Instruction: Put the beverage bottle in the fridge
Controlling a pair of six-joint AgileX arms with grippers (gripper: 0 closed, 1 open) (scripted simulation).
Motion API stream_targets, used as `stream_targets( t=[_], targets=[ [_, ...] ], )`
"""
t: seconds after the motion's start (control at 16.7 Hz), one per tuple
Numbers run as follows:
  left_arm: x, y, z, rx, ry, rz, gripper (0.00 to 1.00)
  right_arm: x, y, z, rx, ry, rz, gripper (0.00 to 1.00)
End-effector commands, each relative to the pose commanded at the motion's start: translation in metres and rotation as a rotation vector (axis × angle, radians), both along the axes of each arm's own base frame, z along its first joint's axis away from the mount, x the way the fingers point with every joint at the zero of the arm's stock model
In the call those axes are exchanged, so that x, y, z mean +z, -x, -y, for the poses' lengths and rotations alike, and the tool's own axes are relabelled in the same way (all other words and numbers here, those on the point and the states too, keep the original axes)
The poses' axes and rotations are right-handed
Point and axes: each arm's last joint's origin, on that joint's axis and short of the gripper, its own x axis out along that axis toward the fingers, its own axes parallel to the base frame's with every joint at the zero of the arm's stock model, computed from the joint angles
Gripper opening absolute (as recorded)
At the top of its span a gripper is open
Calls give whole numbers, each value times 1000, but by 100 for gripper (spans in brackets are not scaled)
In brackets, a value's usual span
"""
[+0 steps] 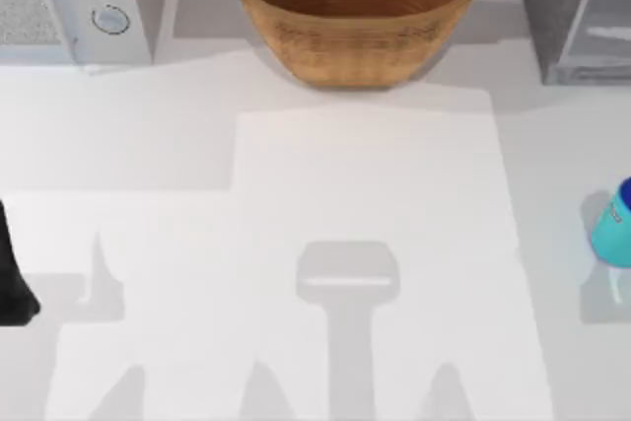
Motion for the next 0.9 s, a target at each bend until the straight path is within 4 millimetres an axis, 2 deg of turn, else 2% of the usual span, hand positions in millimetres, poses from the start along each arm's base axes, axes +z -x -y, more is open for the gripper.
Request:
stream_targets(
  t=[0.24, 0.48, 0.72, 0.9],
  targets=[
    [0, 0, 0, 0, 0, 0, 100, 3, -1, 0, 21, 7, 4, 100],
    [0, 0, 0, 0, 0, 0, 100, 12, -13, 2, 115, 47, 2, 100],
    [0, 0, 0, 0, 0, 0, 100, 16, -38, 12, 239, 96, -46, 100],
    [0, 0, 0, 0, 0, 0, 100, 6, -63, 27, 343, 115, -97, 100]
  ],
)
